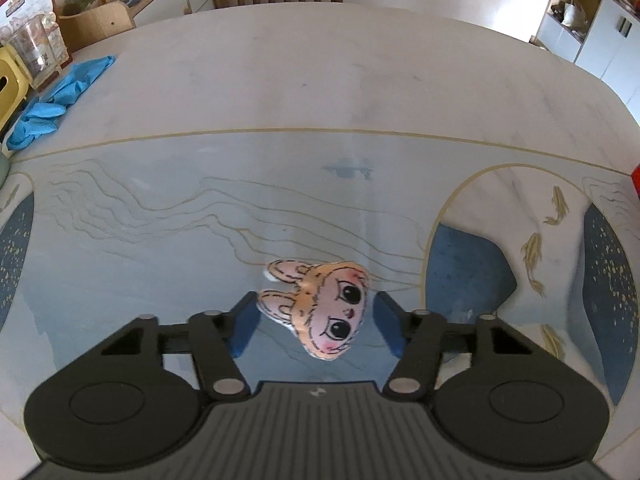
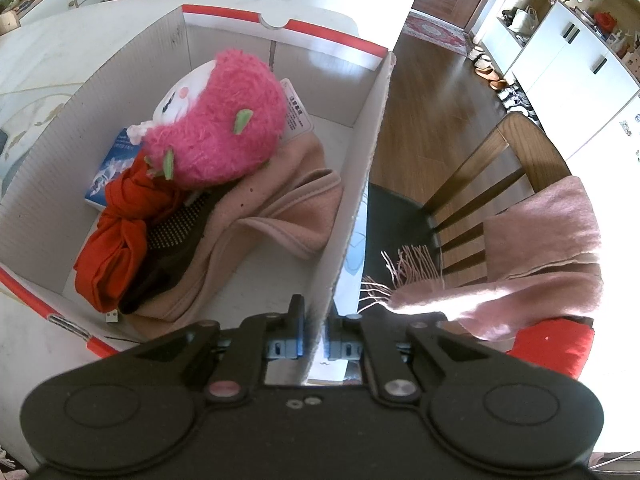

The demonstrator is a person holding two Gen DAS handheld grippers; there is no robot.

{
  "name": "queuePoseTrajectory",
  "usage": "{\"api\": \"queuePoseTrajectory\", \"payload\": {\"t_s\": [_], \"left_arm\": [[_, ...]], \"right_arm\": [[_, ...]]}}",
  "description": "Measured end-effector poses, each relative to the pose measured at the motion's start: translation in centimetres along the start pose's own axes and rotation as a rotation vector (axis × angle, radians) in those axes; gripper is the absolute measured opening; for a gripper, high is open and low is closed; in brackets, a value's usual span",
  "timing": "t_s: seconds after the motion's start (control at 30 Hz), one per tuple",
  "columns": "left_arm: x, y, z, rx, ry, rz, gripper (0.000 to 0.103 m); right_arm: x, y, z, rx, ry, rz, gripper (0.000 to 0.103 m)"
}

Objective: Organize objects
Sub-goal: 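Close the left tool on the small bunny-face plush, then lift the bunny-face plush with the left tool and lower it into the box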

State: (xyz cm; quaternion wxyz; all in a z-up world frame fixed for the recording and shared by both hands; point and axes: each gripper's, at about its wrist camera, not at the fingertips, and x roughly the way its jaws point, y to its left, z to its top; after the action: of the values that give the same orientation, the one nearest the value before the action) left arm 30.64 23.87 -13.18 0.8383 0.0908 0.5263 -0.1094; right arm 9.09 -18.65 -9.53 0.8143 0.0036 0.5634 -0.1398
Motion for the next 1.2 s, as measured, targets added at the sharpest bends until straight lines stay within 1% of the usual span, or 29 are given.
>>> {"api": "queuePoseTrajectory", "payload": {"t_s": [0.33, 0.57, 0.73, 0.93, 1.2], "left_arm": [[-0.9, -1.2, -0.3, 0.014, -0.013, -0.008, 0.052], [-3.0, -3.4, -0.8, 0.043, -0.018, -0.048, 0.051], [-5.1, -6.1, -1.4, 0.089, -0.034, -0.103, 0.051], [-8.5, -10.4, -1.5, 0.170, -0.071, -0.195, 0.051], [-12.9, -17.6, -1.7, 0.320, -0.114, -0.332, 0.052]], "right_arm": [[0.0, -0.1, -0.1, -0.003, -0.005, 0.003, 0.008], [0.0, -0.2, -0.4, -0.005, -0.018, 0.014, 0.007], [0.0, -0.3, -0.5, -0.010, -0.029, 0.022, 0.007], [-0.1, -0.3, -0.6, -0.016, -0.041, 0.030, 0.007], [-0.1, -0.5, -0.8, -0.023, -0.053, 0.042, 0.007]]}}
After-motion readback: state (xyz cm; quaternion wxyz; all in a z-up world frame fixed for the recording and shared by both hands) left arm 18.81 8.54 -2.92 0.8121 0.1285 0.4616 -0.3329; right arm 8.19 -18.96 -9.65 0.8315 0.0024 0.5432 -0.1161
